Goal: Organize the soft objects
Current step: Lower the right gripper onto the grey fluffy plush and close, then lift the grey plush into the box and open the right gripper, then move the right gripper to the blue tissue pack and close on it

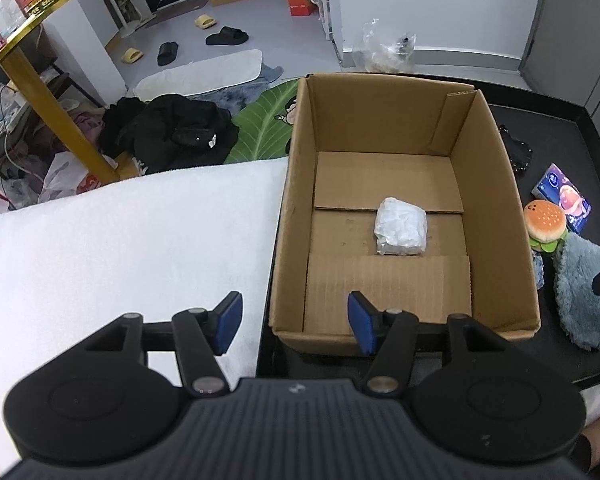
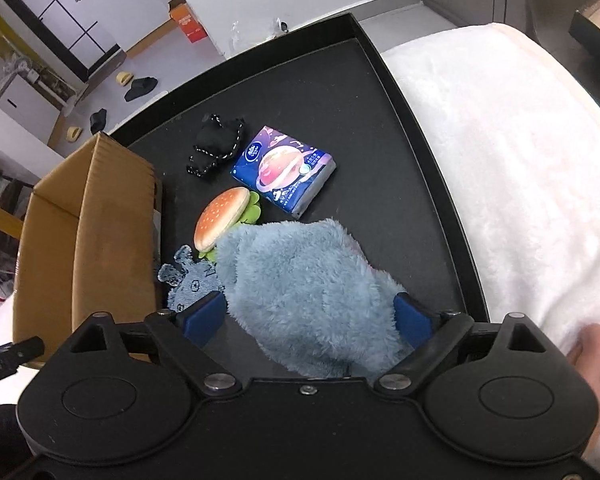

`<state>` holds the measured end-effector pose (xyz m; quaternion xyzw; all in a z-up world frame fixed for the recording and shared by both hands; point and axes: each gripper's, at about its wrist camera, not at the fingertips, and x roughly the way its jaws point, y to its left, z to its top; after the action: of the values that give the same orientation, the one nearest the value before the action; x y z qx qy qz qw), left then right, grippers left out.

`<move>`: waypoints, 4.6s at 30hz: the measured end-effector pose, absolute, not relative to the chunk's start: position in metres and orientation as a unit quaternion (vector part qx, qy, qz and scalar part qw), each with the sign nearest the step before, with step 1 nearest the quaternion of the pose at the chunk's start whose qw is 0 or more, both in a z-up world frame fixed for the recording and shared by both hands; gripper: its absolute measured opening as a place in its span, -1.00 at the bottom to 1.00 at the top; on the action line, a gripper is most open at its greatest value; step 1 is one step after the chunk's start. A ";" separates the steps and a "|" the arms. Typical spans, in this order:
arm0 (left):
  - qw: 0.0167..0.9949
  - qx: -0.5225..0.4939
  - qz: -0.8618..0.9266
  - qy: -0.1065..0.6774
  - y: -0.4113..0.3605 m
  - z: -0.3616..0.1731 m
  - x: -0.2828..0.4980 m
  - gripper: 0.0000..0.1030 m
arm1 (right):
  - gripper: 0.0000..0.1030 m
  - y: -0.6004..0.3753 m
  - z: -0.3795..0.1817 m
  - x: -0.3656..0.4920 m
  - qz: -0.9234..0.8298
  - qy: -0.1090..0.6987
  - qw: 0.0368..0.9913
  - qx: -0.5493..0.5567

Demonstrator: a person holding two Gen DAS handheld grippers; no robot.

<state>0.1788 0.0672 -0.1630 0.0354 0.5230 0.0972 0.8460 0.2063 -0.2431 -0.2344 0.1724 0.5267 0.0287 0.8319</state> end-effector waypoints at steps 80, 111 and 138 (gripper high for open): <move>0.859 -0.119 0.081 0.491 0.120 -0.164 0.170 -0.12 | -0.06 -0.097 -0.131 0.250 0.162 0.399 0.903 -0.008; 0.862 -0.107 0.081 0.489 0.114 -0.167 0.170 -0.63 | 0.49 -0.058 -0.145 0.249 0.243 0.392 0.880 -0.118; 0.877 -0.018 0.092 0.471 0.082 -0.151 0.163 0.03 | 0.55 -0.196 -0.148 0.253 0.161 0.447 0.879 0.027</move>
<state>0.1630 0.0820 -0.1510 -0.0178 0.4714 0.0915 0.8770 0.2530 -0.1960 -0.1484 0.0272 0.4472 0.1607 0.8795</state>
